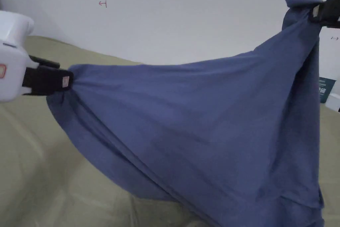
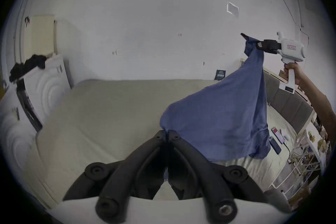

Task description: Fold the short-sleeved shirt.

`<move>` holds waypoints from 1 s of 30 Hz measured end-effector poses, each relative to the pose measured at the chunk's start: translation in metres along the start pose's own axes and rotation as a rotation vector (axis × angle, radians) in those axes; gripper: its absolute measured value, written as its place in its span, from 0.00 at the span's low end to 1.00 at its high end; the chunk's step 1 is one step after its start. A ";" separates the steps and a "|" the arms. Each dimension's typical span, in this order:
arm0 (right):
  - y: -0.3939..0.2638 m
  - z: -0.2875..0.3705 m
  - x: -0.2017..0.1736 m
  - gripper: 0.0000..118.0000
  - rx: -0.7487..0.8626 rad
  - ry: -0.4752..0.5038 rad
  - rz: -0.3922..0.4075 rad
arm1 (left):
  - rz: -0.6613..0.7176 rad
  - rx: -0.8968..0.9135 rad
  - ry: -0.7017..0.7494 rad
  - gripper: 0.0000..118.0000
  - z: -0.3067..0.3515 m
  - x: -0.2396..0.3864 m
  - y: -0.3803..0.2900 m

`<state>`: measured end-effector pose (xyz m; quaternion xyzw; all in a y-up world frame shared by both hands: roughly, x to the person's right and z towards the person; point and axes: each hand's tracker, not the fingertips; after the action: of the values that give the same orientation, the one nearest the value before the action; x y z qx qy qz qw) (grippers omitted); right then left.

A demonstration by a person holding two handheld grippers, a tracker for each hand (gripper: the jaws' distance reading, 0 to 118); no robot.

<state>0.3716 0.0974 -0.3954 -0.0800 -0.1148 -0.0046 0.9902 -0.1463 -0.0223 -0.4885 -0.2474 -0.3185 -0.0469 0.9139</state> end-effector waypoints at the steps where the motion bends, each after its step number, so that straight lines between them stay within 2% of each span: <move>1: 0.011 0.000 0.002 0.05 0.004 -0.010 -0.002 | -0.023 0.009 0.015 0.00 -0.004 -0.001 0.017; 7: 0.081 -0.006 0.011 0.05 0.117 -0.126 -0.007 | -0.186 0.063 0.078 0.00 -0.026 -0.001 0.112; 13: 0.143 -0.026 0.030 0.05 0.204 -0.229 0.043 | -0.207 0.185 0.148 0.00 -0.041 -0.007 0.193; 15: 0.159 -0.029 0.032 0.05 0.238 -0.239 0.040 | -0.248 0.218 0.182 0.00 -0.045 -0.006 0.216; 19: 0.181 -0.036 0.040 0.05 0.279 -0.247 0.044 | -0.245 0.249 0.203 0.00 -0.051 -0.007 0.246; 23: 0.178 -0.042 0.045 0.05 0.283 -0.242 0.033 | -0.254 0.268 0.219 0.00 -0.063 -0.008 0.254; 30: 0.106 -0.039 0.045 0.05 0.181 -0.190 0.038 | -0.212 0.243 0.164 0.00 -0.094 -0.018 0.209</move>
<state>0.4274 0.1958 -0.4397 0.0072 -0.2064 0.0320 0.9779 -0.0572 0.1135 -0.6510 -0.0956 -0.2707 -0.1243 0.9498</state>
